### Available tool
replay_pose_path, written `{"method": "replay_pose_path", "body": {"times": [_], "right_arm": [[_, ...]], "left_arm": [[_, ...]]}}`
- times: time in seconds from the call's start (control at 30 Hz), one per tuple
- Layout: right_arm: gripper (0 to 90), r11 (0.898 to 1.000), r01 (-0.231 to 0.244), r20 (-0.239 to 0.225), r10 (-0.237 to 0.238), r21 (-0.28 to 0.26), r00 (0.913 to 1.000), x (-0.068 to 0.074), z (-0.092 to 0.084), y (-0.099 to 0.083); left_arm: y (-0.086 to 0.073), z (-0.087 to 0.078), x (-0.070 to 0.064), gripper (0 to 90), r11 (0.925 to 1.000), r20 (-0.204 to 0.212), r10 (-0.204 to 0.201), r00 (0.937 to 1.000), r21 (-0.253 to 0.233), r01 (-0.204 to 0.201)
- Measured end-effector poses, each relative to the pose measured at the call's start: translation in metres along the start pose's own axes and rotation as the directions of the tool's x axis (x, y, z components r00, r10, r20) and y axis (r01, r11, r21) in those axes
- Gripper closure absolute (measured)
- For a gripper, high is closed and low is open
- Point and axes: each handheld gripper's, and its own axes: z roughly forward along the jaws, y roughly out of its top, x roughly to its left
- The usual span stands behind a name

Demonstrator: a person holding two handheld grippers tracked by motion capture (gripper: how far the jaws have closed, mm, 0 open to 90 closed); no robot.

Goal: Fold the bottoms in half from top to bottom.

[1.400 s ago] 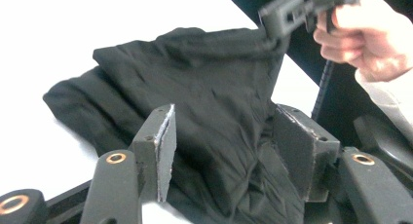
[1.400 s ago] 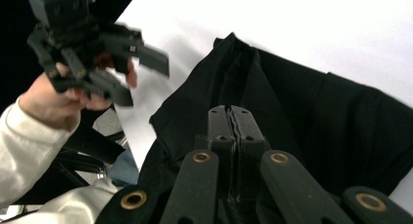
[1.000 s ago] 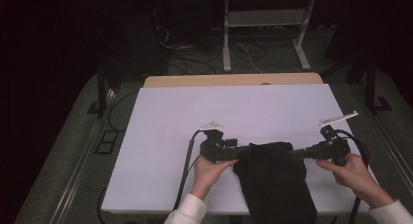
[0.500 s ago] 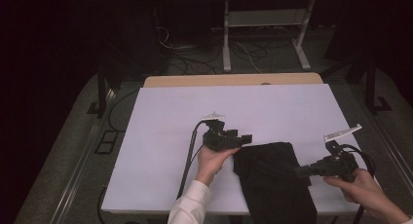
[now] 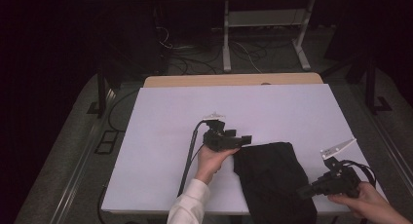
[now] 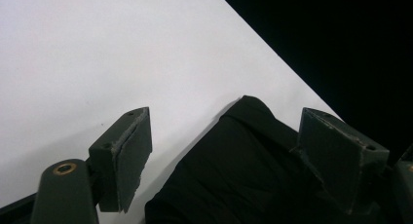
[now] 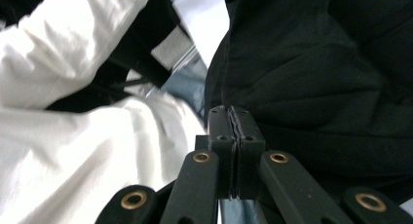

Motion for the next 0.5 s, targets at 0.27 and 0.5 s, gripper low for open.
{"method": "replay_pose_path", "body": {"times": [0.27,0.5], "right_arm": [[86.8,0.996,0.019,-0.028,-0.017,0.090,0.9995,0.005,0.005,-0.012],[82.1,0.989,0.016,-0.023,-0.012,0.144,0.9997,0.001,0.010,-0.021]], "left_arm": [[-0.002,0.003,-0.002,19.5,0.9997,0.007,0.014,0.9999,0.020,-0.014],[-0.003,0.004,-0.004,18.8,0.9984,0.009,0.032,0.9994,0.047,-0.033]]}}
